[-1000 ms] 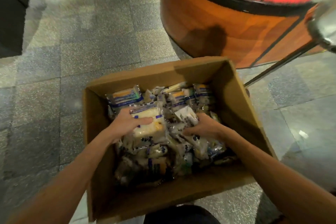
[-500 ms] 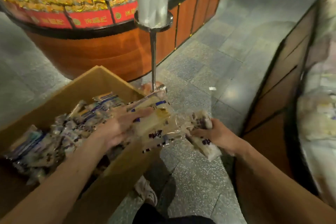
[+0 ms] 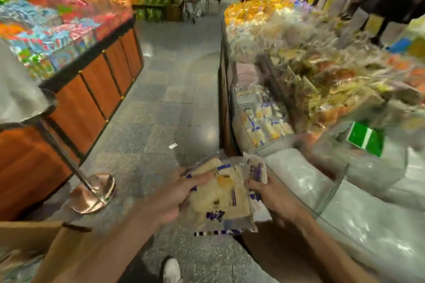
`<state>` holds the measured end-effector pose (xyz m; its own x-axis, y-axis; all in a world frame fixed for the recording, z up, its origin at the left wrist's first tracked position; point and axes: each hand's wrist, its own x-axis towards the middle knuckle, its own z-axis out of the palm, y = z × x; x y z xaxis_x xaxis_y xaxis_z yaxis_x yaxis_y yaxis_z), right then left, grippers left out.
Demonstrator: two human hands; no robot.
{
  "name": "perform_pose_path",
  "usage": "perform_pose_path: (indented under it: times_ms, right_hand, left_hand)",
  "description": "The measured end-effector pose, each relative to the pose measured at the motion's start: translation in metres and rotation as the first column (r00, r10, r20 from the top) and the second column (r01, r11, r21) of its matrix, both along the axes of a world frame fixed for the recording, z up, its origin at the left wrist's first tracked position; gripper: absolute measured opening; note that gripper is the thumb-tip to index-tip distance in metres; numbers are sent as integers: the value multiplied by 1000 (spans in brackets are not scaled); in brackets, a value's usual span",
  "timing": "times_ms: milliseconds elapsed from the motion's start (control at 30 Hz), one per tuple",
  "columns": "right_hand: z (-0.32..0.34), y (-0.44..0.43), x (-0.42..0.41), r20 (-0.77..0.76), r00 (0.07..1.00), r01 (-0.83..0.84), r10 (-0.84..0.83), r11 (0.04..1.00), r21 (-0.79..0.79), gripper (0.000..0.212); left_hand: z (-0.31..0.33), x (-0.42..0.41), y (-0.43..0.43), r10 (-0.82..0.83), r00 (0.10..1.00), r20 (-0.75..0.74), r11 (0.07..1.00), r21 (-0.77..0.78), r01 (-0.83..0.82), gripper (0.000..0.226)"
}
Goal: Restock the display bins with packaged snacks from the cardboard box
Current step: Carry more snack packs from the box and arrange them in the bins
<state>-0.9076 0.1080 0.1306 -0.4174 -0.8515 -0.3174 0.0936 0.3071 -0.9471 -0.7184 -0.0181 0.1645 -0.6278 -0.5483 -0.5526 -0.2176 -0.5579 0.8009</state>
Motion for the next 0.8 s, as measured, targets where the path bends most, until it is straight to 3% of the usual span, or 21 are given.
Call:
perform_pose_path:
  times_ms: [167,333,467,533,567,633,667,800]
  right_hand:
    - [-8,-15,-50,156,974,163,-166,986,33,16]
    - [-21,-77,-87,357,900,268,-249,963,-4,46]
    - [-17,-135,-106,448,850,332,-277,942,-47,34]
    - [-17,-156,-115,432,857,341,-283,938,-63,39]
    - [-16,-167,-120,384,872,350,-305,935,-51,51]
    - [-22,-176,-131,335,878,379,-342,924,-50,72]
    - [-22,-179,-136,341,870,396,-356,917,-54,66]
    - [-19,-179,-158,383,796,530,-469,846,-64,25]
  left_hand:
    - [-7,-64,-36,-72,997,-19,997,16,73,59]
    - [-17,-113,-114,-59,998,-5,998,31,59,92]
    - [-26,-150,-183,-108,994,-5,994,-26,107,56]
    - [-28,-170,-211,-152,988,19,988,-38,152,40]
    - [-32,-181,-224,-187,982,33,982,-28,188,43]
    - [-37,-203,-240,-252,967,37,968,2,252,74]
    - [-35,-213,-244,-271,961,50,963,23,270,80]
    - [-44,-261,-259,-346,937,52,929,160,334,48]
